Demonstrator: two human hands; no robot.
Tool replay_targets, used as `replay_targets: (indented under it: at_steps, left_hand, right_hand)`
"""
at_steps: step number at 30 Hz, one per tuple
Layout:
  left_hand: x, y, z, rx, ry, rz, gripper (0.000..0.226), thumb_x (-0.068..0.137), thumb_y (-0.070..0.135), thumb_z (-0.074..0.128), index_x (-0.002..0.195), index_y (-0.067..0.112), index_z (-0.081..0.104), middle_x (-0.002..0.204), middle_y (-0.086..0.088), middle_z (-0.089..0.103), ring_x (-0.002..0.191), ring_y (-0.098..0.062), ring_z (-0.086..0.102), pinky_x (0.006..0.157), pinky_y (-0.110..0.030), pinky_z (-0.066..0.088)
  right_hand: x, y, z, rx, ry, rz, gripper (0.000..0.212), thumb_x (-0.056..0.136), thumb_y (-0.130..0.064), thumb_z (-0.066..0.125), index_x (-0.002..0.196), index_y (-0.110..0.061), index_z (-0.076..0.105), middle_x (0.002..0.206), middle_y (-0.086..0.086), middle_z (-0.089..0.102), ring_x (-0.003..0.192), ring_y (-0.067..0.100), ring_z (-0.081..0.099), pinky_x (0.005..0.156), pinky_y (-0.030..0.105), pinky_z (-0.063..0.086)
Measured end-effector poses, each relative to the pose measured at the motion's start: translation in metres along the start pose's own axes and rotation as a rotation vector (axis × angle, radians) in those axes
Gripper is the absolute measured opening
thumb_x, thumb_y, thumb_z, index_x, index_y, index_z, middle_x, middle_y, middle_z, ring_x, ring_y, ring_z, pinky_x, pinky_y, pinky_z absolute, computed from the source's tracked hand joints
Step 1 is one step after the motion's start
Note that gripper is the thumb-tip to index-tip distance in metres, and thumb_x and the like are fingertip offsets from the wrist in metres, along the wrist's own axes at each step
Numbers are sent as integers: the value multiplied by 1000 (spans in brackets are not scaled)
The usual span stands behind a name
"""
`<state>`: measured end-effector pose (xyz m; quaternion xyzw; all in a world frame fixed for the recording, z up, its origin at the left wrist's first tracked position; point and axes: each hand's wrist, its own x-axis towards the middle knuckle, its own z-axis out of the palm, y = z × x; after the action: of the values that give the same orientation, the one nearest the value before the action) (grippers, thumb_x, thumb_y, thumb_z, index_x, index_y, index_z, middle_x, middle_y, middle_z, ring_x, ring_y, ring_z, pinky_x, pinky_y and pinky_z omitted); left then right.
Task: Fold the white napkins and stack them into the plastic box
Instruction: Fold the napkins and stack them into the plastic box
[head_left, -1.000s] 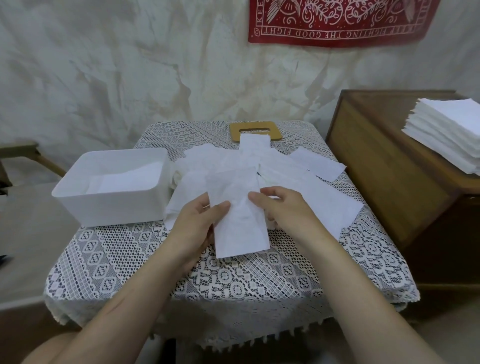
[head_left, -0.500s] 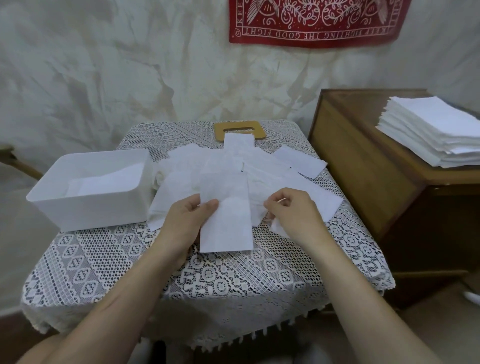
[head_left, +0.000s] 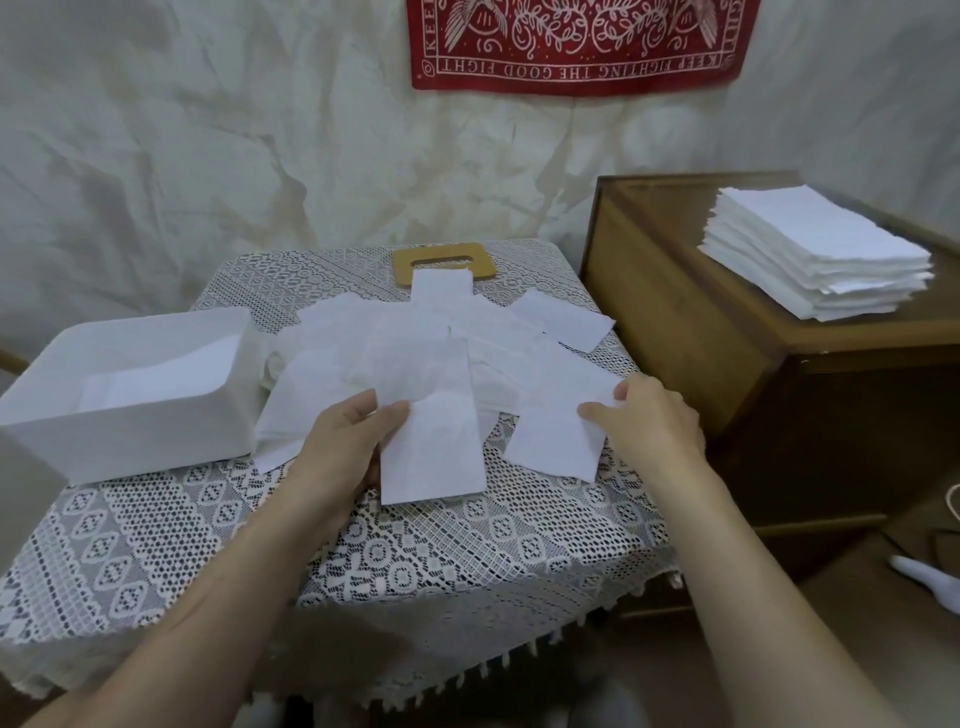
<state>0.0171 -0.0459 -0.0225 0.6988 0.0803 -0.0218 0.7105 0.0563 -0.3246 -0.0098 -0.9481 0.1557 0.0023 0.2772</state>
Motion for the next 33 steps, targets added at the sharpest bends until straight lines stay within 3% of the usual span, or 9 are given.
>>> replay_targets:
  at_steps: [3, 6, 14, 17, 20, 24, 26, 28, 33]
  left_hand:
    - [-2, 1, -2, -34, -6, 2, 16, 100, 25, 64, 98, 17, 78, 104, -18, 74, 91, -32, 56, 77, -49, 38]
    - [-4, 3, -2, -44, -18, -8, 21, 91, 35, 67, 101, 21, 78, 116, -31, 68, 95, -33, 54, 79, -51, 35]
    - [1, 0, -11, -60, -14, 33, 31, 85, 40, 70, 103, 14, 74, 121, -36, 62, 93, -35, 57, 80, -54, 39]
    - [1, 0, -16, -61, 19, 36, 16, 100, 26, 64, 103, 19, 78, 113, -25, 72, 93, -34, 61, 81, -54, 41]
    - [-2, 1, -23, -71, 48, 19, 18, 105, 20, 57, 108, 16, 74, 101, -7, 79, 92, -30, 67, 83, -53, 45]
    - [-5, 3, -36, -49, 60, 4, 17, 105, 23, 58, 105, 16, 73, 95, -2, 78, 89, -28, 68, 80, -50, 50]
    - [-7, 3, -41, -24, 67, 5, 17, 105, 22, 57, 102, 17, 73, 85, 1, 76, 76, -21, 68, 62, -33, 51]
    - [-9, 4, -44, -15, 73, 9, 19, 105, 21, 57, 96, 19, 73, 81, 2, 74, 69, -19, 64, 50, -26, 41]
    - [-8, 1, -48, -22, 68, -5, 32, 105, 21, 58, 80, 27, 78, 88, -1, 76, 89, -28, 64, 76, -46, 43]
  right_hand:
    - [7, 2, 4, 72, 4, -54, 22, 91, -41, 68, 104, -27, 58, 115, 1, 67, 100, 30, 62, 81, 37, 50]
    - [11, 3, 8, 146, 20, -80, 11, 91, -33, 68, 92, -29, 58, 103, -4, 66, 92, 27, 61, 75, 33, 45]
    - [3, -16, 7, 652, -24, -299, 10, 94, -21, 70, 86, -26, 64, 72, -5, 59, 62, 16, 48, 61, 30, 36]
    - [-7, -32, 5, 873, -116, -290, 9, 96, -17, 69, 90, -24, 67, 75, -4, 63, 63, 14, 51, 58, 28, 38]
    - [-12, -48, 7, 1032, -218, -244, 7, 97, -14, 68, 99, -21, 68, 88, -1, 74, 79, 16, 68, 69, 33, 53]
    - [-8, -57, 24, 890, -242, -213, 10, 95, -14, 69, 104, -19, 69, 101, 9, 75, 87, 18, 72, 76, 32, 56]
    - [-5, -58, 36, 690, -206, -206, 8, 92, -20, 73, 98, -24, 69, 96, 3, 73, 92, 20, 70, 80, 35, 55]
    - [-4, -60, 43, 505, -169, -185, 8, 89, -26, 74, 95, -27, 68, 91, -5, 69, 95, 21, 66, 84, 35, 52]
    - [-10, -61, 40, 360, -183, -186, 7, 90, -33, 73, 88, -26, 69, 94, -5, 70, 88, 21, 64, 77, 31, 47]
